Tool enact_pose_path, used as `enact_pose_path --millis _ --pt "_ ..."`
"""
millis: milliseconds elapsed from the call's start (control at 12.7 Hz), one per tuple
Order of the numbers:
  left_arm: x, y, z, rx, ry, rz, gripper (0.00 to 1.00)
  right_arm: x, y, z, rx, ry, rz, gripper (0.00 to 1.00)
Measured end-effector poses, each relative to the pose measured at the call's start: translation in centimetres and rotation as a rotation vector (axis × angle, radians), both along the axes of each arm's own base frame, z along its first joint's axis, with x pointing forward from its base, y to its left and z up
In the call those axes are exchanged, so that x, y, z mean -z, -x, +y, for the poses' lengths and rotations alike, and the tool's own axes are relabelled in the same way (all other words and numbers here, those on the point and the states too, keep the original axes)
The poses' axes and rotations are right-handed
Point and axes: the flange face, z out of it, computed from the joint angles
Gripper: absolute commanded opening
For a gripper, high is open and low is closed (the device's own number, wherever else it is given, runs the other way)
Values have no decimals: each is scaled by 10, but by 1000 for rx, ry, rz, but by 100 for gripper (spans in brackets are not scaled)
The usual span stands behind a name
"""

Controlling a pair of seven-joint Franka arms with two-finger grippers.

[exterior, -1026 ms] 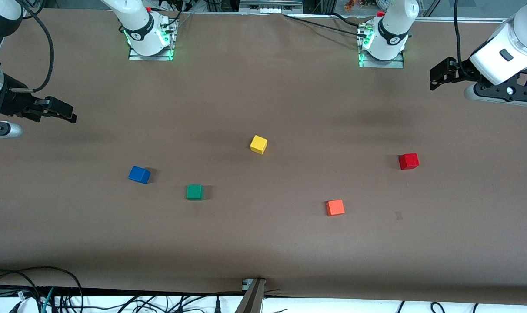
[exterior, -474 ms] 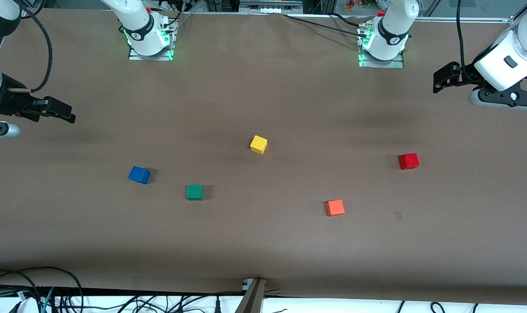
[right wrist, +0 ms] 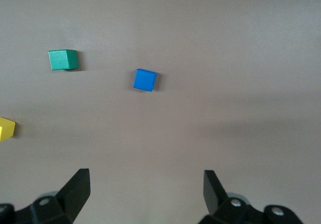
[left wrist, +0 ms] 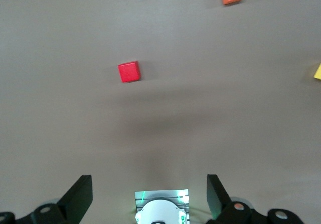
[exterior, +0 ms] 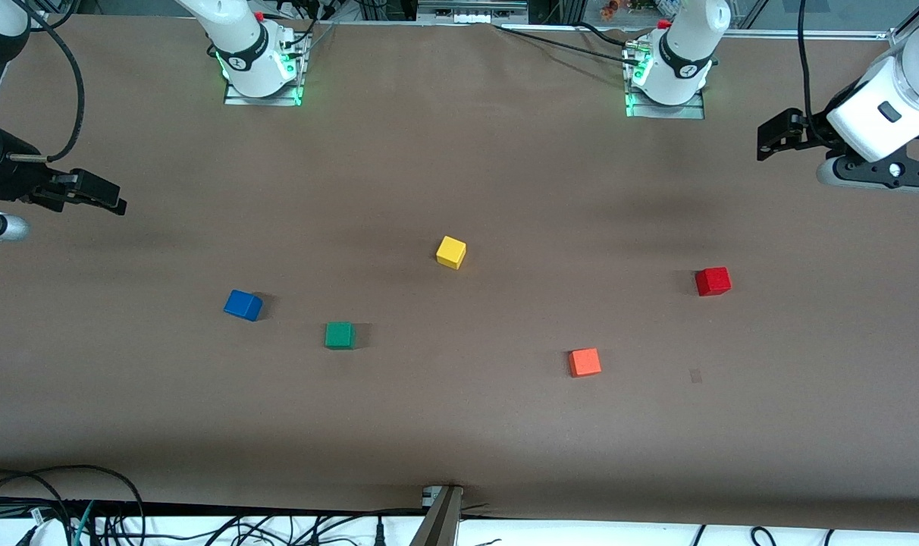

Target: Pass red block to right arm, stack on blue

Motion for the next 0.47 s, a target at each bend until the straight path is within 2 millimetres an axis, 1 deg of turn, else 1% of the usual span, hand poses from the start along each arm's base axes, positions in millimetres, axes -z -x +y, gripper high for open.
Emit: enact_pose_path --millis 158,474 --pt "8 -4 10 -11 -38 13 100 0 0 0 0 0 0 100" --pt "18 -7 20 -26 -48 33 100 0 0 0 0 0 0 100"
